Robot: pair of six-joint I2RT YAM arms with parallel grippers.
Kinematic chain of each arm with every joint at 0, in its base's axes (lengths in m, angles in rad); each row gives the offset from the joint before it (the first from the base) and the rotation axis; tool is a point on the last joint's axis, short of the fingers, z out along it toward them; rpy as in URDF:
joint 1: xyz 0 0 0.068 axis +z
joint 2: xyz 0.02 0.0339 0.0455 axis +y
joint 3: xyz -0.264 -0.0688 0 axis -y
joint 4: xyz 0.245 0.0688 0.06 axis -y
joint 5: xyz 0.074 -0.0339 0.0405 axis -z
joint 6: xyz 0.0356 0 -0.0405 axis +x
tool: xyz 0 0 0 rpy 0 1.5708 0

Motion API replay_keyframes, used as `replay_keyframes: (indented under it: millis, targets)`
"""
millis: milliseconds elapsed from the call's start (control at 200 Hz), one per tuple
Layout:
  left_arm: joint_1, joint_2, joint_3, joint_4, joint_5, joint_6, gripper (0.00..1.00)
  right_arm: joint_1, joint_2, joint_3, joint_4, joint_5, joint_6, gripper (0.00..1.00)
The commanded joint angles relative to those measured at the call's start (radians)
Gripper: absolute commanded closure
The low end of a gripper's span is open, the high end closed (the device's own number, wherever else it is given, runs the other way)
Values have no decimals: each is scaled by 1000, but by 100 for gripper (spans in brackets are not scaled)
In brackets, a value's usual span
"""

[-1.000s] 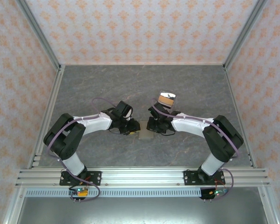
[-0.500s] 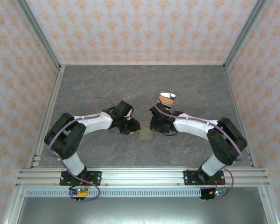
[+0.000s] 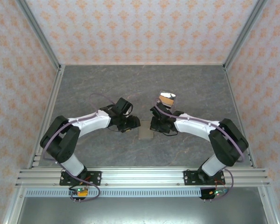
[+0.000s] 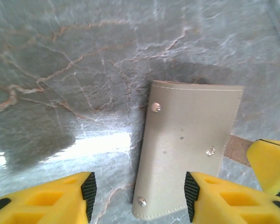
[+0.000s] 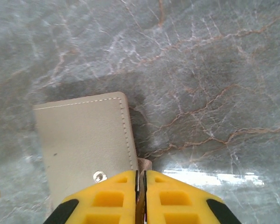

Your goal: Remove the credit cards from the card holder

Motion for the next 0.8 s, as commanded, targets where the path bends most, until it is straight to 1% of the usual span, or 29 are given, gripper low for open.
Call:
replay_keyframes:
  millis: [0,120,220,320,410,505,621,701,796]
  targets:
    - [44,-93,24,-112,-114,12,36,-1,-95,57,-28,-20,-45,89]
    - [99,-184,-6,-164,-209,-19,25,1,-131,99,-9,-106,-58,89]
    - [135,-255,-31,-196,-270,-36,21,11,-121,122,38,-172,-36,89]
    - [157,-321,-53,-214,-303,-45,18,28,-99,151,49,-176,-38,89]
    - [160,-361,-70,-216,-319,-46,16,32,-75,167,42,-158,-42,89]
    - [159,-376,-81,-208,-305,-33,16,32,-58,172,29,-138,-41,89]
    - [160,-365,-91,-177,-248,-11,17,30,-63,166,7,-96,-37,90]
    - [158,-350,-99,-141,-201,1,20,25,-75,157,-18,-58,-32,90]
    - [148,-331,-106,-93,-156,5,26,5,-90,129,-33,-32,-20,90]
